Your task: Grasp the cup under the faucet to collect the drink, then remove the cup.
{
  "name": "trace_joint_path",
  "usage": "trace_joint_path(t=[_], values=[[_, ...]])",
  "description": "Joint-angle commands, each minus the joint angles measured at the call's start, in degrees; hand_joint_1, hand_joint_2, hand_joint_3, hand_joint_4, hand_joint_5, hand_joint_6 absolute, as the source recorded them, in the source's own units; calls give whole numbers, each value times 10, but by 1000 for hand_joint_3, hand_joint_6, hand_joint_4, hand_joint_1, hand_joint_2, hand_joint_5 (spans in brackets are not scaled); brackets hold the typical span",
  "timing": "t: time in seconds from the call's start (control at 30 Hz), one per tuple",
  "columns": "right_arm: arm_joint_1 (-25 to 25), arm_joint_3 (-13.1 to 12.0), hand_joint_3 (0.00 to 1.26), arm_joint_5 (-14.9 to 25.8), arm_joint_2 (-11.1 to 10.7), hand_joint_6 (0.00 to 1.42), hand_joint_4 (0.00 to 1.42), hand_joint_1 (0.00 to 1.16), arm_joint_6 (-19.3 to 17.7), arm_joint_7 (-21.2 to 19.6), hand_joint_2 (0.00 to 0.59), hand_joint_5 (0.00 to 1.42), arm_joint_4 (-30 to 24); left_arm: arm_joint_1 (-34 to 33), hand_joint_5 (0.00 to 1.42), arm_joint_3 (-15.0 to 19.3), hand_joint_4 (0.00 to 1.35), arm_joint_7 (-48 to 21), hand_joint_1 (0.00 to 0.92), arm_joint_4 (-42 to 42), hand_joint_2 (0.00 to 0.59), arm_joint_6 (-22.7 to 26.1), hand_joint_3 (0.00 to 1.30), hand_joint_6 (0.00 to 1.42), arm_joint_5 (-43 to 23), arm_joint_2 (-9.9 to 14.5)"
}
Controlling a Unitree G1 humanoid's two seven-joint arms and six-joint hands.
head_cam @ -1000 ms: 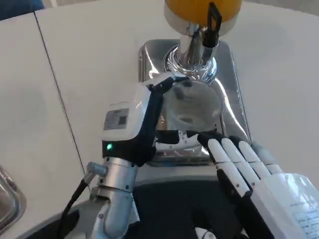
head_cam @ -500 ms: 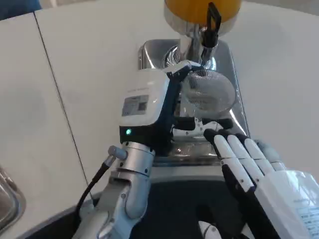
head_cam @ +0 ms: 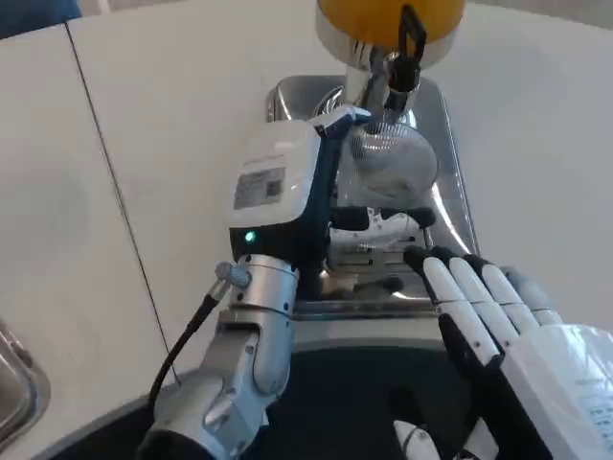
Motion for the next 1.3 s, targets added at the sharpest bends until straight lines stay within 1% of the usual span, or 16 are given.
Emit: trace_joint_path(t=[0.03, 0.07, 0.17, 0.3, 0.33, 0.43, 0.57, 0.7, 0.77, 0.83, 0.93, 1.0, 1.07, 1.17, 1.23, 1.3], values=[[6, -2, 0, 4, 5, 0, 0, 326, -3, 7, 539, 0, -8, 3, 1281, -8, 1048, 15, 706, 8, 0, -20, 935, 1424, -10, 6], [5, -1, 0, 5, 6, 0, 0, 326, -2, 8, 539, 0, -8, 4, 1215, -10, 961, 16, 670, 9, 0, -22, 844, 1424, -11, 8], [-3, 4, 0, 5, 11, 0, 0, 324, 6, 16, 536, 0, -8, 10, 1029, -11, 617, 13, 483, 6, 0, -24, 551, 1345, -14, 15], [-7, 5, 0, 2, 15, 0, 0, 317, 7, 21, 537, 0, -8, 9, 936, -9, 433, 4, 330, 4, 13, -32, 359, 1298, -20, 26], [-6, 2, 0, 3, 15, 0, 0, 316, 6, 21, 537, 0, -8, 10, 902, -10, 400, 2, 317, 3, 19, -34, 332, 1229, -22, 28], [-5, -2, 0, 7, 13, 0, 0, 312, 6, 22, 537, 0, -8, 11, 837, -12, 340, -3, 289, 1, 22, -38, 281, 1131, -30, 33], [-5, -2, 0, 6, 15, 0, 0, 306, 6, 22, 531, 0, -8, 15, 777, -12, 301, -6, 250, -2, 23, -43, 252, 1042, -34, 37], [-3, 1, 0, 5, 16, 0, 0, 300, 4, 20, 526, 0, -8, 21, 754, -10, 280, -12, 211, -10, 8, -51, 239, 1008, -37, 41], [-3, 1, 0, 4, 16, 0, 0, 297, 4, 18, 525, 0, -8, 28, 728, -9, 257, -19, 186, -25, 1, -56, 224, 966, -38, 48], [-3, 1, 0, 4, 17, 0, 0, 295, 4, 17, 524, 0, -8, 38, 664, -7, 219, -27, 165, -45, 0, -60, 197, 878, -39, 58], [-4, -5, 0, 7, 19, 0, 0, 292, 2, 12, 523, 0, -8, 70, 540, 4, 143, -48, 128, -100, 0, -68, 132, 702, -44, 89], [-5, -8, 0, 6, 18, 0, 0, 290, -2, 9, 523, 0, -8, 92, 446, 13, 101, -58, 123, -131, 0, -70, 103, 525, -49, 105], [-5, -8, 0, 4, 17, 0, 0, 288, -7, 7, 523, 0, -8, 117, 408, 26, 67, -68, 109, -165, 0, -71, 81, 443, -53, 124], [-7, 1, 0, 1, 16, 0, 0, 286, -5, 9, 522, 0, -8, 144, 293, 38, 1, -75, 85, -203, 0, -77, 22, 326, -43, 156], [-8, 5, 0, 0, 17, 0, 0, 285, -2, 8, 522, 0, -8, 176, 227, 56, 0, -96, 69, -240, 0, -78, 1, 263, -47, 188], [-7, 10, 0, 0, 21, 0, 0, 283, 2, 4, 522, 0, -8, 210, 114, 70, 0, -120, 55, -287, 0, -64, 0, 161, -35, 217]])
